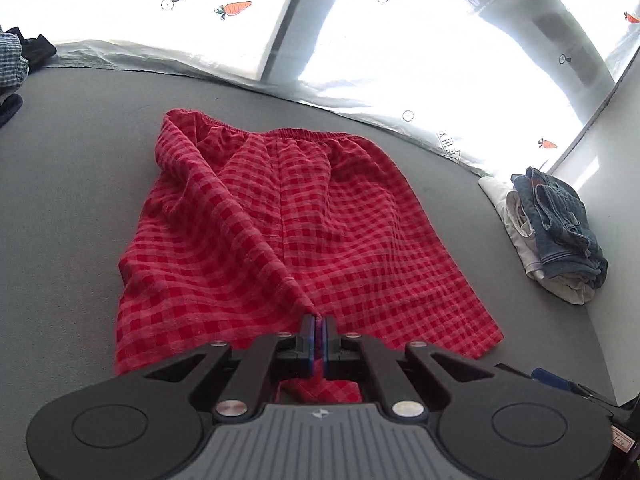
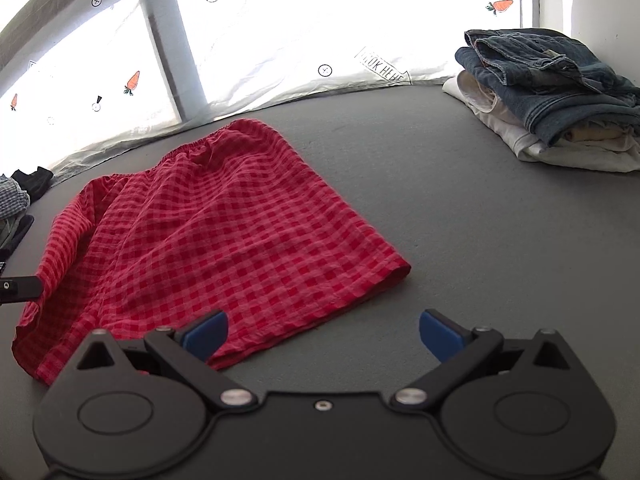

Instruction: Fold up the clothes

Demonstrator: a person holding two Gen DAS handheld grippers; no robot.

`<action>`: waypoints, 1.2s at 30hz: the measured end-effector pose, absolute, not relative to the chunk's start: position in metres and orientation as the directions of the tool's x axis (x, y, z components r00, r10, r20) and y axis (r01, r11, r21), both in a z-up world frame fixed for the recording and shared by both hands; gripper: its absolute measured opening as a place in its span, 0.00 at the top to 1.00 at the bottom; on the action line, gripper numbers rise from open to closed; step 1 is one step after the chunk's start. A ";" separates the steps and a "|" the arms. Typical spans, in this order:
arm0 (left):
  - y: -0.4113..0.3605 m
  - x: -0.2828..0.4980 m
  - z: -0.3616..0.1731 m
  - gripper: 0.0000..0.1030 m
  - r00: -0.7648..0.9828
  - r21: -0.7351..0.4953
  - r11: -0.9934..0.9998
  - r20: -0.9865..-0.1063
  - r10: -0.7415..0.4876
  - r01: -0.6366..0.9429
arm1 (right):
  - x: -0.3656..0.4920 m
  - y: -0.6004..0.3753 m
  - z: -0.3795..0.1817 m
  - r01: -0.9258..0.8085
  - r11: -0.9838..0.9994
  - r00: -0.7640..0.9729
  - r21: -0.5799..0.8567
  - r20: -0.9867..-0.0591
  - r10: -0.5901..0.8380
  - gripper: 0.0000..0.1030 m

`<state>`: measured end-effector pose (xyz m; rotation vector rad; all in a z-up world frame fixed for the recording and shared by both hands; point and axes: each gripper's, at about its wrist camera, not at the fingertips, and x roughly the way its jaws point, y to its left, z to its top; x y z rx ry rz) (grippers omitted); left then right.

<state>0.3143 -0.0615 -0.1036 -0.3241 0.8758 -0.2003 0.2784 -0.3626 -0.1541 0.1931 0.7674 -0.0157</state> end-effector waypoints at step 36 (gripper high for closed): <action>-0.072 0.311 -0.142 0.53 0.449 -0.279 0.947 -0.875 -0.182 -0.161 | 0.381 -0.302 -0.186 -0.112 0.595 0.307 0.796 -0.542 0.782 0.78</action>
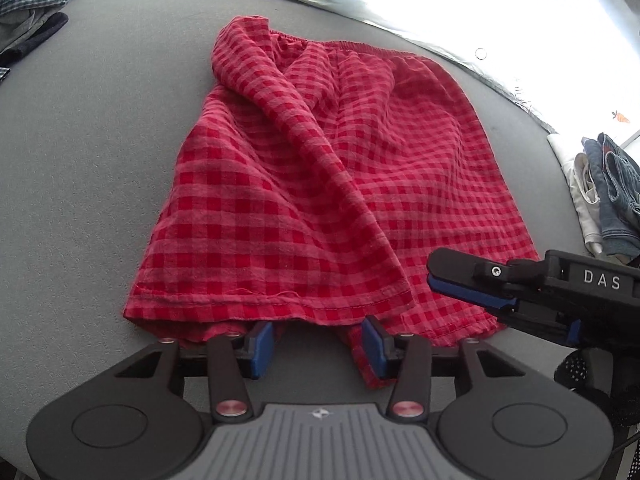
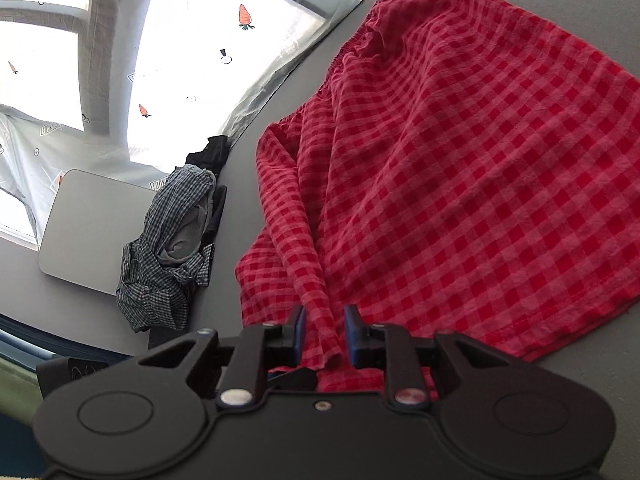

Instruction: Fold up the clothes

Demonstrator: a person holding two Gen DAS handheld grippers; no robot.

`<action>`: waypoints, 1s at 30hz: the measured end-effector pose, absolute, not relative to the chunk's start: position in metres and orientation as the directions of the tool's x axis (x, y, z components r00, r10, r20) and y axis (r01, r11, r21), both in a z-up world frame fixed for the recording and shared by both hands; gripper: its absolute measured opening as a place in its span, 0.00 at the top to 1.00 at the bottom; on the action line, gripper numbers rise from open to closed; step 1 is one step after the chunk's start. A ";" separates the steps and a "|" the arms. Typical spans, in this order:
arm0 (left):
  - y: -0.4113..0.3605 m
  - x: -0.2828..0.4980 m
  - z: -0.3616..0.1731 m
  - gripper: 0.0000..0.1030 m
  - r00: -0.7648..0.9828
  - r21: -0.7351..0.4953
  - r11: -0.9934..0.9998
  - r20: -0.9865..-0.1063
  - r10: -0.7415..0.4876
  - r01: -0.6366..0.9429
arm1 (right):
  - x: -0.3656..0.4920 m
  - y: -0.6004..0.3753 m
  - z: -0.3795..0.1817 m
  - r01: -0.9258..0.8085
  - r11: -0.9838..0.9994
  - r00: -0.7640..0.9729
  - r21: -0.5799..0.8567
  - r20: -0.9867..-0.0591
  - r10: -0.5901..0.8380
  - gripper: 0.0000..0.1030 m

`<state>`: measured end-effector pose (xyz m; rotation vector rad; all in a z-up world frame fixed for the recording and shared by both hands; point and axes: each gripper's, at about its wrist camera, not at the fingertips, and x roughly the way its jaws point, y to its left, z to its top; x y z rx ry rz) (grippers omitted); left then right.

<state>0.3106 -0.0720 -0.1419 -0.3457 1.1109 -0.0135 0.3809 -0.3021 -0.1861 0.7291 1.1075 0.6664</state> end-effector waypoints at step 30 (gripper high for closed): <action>-0.120 0.326 -0.159 0.43 0.347 -0.048 0.983 -0.938 0.017 -0.178 | 0.405 -0.384 -0.180 -0.121 0.683 0.482 0.721 -0.559 0.675 0.98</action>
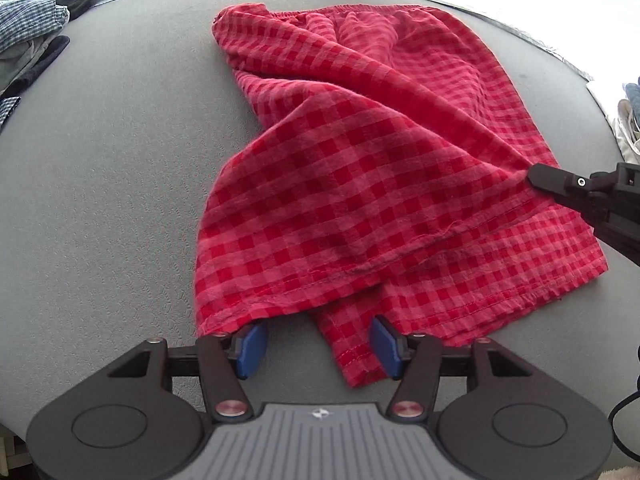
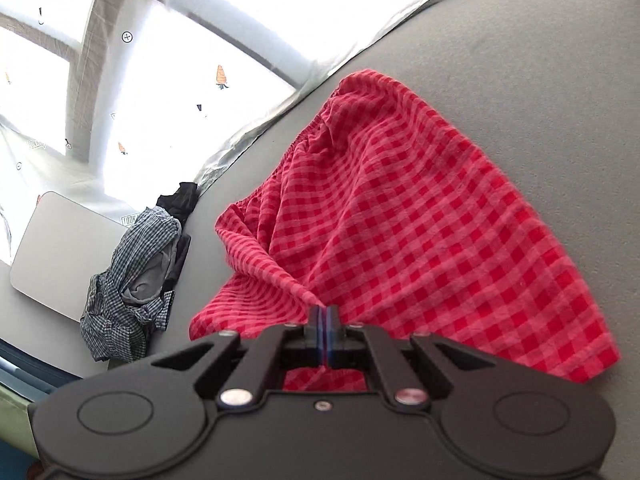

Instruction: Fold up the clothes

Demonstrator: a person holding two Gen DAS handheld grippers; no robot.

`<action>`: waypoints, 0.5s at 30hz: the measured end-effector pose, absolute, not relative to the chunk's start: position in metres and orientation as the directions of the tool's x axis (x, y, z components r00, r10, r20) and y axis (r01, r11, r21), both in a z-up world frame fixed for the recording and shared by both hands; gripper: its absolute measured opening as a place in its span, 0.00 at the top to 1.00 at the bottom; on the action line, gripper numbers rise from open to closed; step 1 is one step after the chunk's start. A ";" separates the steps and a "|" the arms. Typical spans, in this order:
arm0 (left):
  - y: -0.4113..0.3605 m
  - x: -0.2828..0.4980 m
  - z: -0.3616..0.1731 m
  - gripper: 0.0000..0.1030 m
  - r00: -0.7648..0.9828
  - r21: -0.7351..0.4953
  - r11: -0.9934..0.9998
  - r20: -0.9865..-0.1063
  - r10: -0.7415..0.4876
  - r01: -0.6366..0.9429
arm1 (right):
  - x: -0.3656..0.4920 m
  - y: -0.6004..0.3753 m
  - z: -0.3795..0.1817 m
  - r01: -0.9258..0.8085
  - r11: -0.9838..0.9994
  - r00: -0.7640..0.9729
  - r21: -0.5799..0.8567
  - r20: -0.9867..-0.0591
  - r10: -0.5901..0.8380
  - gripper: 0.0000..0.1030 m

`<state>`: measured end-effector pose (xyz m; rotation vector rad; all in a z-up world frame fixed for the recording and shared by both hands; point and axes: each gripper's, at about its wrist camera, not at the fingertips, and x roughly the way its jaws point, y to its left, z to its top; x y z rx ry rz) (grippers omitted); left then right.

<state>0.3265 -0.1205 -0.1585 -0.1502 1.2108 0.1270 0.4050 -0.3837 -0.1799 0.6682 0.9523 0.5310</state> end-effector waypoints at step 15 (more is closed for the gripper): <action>-0.126 0.313 -0.164 0.38 0.326 -0.042 0.981 -0.945 0.023 -0.190 | 0.391 -0.449 -0.173 -0.012 0.781 0.634 0.624 -0.599 0.488 0.98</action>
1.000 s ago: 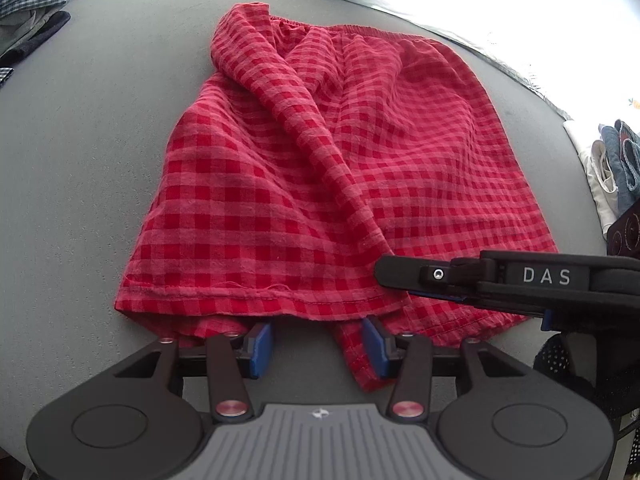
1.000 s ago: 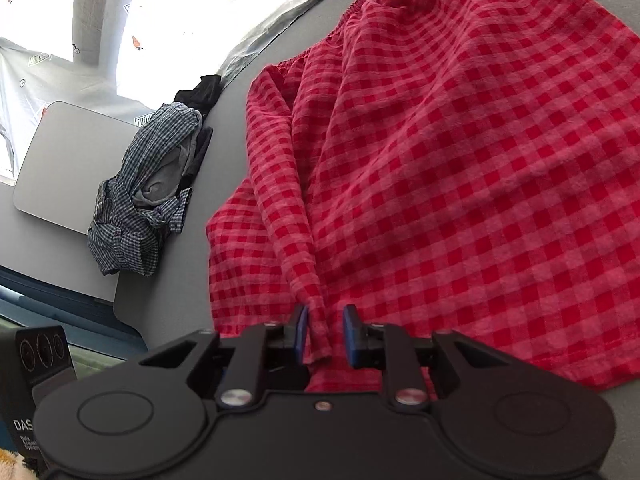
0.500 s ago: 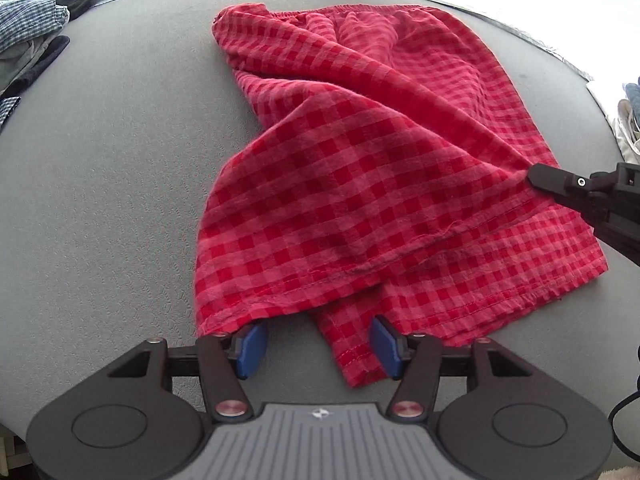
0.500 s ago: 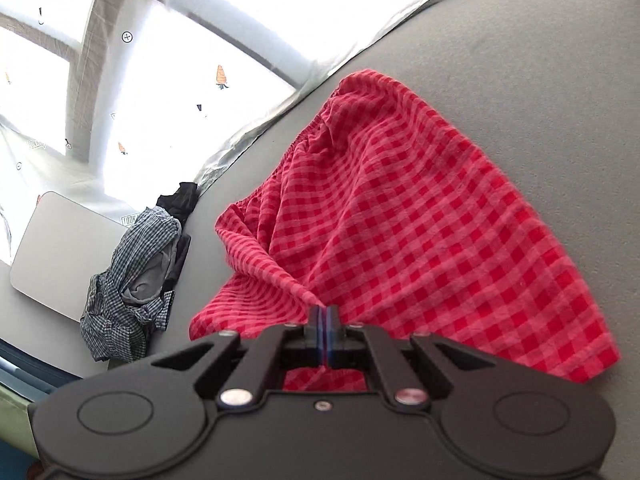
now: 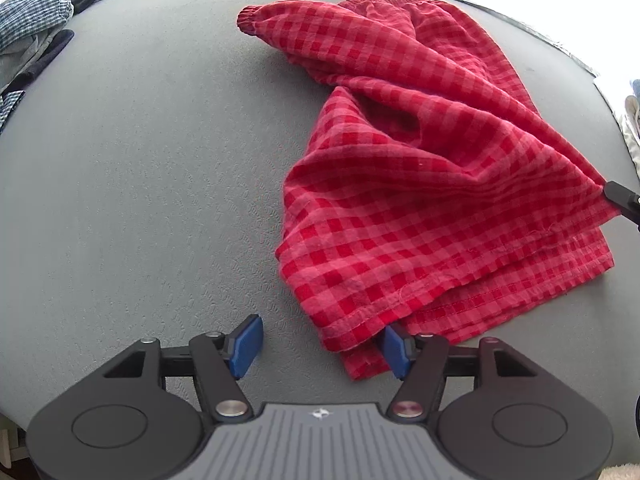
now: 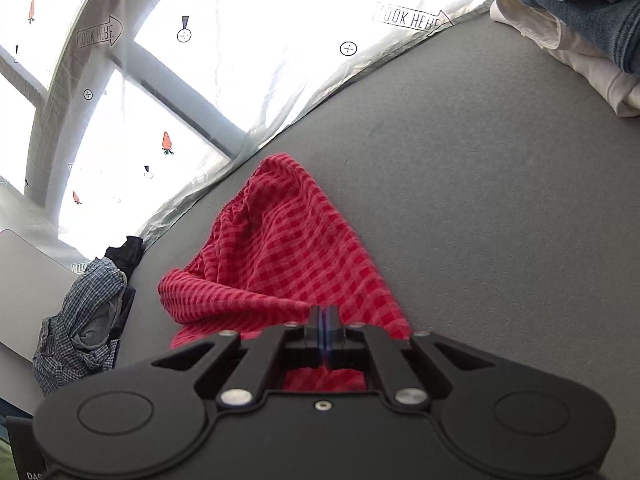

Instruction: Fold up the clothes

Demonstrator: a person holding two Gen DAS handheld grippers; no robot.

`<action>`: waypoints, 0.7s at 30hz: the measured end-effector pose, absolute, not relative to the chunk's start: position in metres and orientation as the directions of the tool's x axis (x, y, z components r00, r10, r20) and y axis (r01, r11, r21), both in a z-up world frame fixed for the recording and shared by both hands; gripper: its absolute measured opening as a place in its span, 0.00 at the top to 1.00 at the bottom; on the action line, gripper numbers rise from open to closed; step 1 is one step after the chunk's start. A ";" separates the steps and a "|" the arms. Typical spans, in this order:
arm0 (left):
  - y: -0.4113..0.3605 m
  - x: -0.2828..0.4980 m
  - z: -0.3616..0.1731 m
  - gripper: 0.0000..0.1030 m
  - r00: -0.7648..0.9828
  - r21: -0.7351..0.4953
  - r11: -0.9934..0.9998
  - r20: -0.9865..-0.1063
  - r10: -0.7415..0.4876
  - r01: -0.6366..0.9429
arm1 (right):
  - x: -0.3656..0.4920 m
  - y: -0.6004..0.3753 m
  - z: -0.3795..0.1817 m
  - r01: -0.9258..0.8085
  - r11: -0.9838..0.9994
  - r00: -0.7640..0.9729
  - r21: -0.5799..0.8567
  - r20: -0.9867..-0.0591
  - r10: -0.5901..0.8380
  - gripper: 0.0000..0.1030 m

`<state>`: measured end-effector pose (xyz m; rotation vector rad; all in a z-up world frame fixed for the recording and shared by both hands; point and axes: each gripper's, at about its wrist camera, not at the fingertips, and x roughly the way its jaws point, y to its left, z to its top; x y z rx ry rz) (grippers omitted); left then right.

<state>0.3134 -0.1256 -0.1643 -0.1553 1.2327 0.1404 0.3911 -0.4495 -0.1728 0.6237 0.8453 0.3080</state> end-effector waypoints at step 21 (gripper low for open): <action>-0.074 0.293 -0.135 0.34 0.456 -0.258 0.901 -0.887 -0.078 -0.348 | 0.368 -0.479 -0.191 0.134 0.807 0.598 0.574 -0.697 0.396 0.98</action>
